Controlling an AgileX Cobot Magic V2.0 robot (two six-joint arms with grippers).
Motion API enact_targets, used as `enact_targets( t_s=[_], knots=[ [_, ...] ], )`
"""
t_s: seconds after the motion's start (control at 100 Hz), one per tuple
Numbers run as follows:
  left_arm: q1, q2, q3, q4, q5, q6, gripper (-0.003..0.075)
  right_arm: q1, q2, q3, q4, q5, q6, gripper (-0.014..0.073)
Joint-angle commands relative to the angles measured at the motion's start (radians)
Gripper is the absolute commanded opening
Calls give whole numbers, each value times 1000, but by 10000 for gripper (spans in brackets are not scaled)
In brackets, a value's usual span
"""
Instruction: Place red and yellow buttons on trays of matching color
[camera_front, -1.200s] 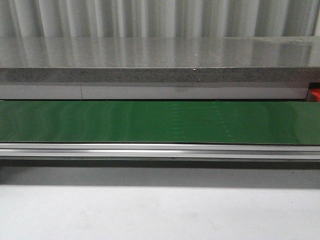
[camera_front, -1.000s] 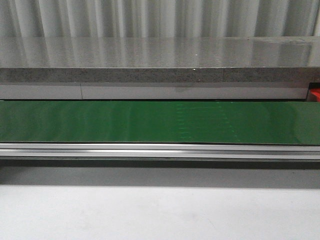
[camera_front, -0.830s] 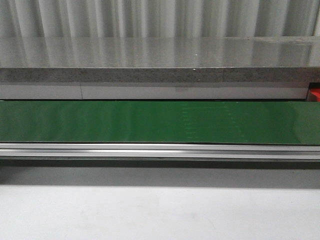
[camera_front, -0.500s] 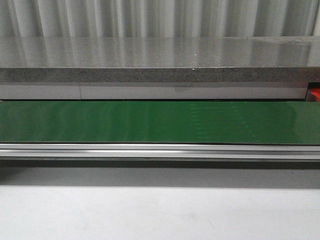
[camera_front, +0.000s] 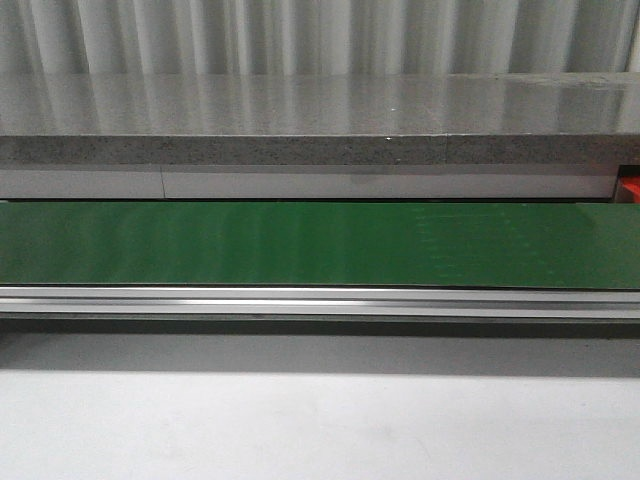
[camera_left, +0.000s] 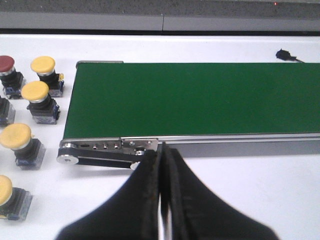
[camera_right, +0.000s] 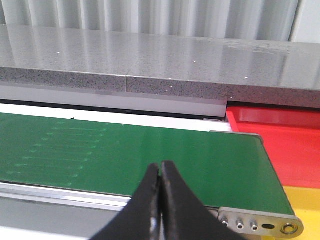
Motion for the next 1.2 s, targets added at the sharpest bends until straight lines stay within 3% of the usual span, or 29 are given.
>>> enact_targets(
  t_s=[0.0,0.15,0.22,0.32,0.44,0.51,0.65,0.73,0.94,1.19],
  knots=[
    [-9,29,-40,-30,-13,-11,-20,0,8,-19,-8,-76,3,-59],
    [-9,34,-40,-33,11,-11,-18,0,8,-19,-8,-76,3,-59],
    [-9,34,-40,-37,44,-11,23,0,8,-19,-8,-76,3,-59],
    [-9,34,-38,-64,91,-11,204,0,8,-19,-8,-76,3,-59],
    [-9,34,-27,-96,119,-15,524,0,8,-19,-8,-76,3,-59],
    [-7,34,-21,-96,151,-31,601,0,8,-19,-8,-76,3,-59],
    [-7,34,2,-96,237,-69,584,0,8,-19,-8,-76,3,-59],
    [-7,31,17,-64,277,-172,584,0,8,-19,-8,-76,3,-59],
    [-7,29,23,143,221,-543,584,0,8,-19,-8,-76,3,-59],
    [-7,33,124,351,177,-752,584,0,8,-19,-8,-76,3,-59]
  ],
)
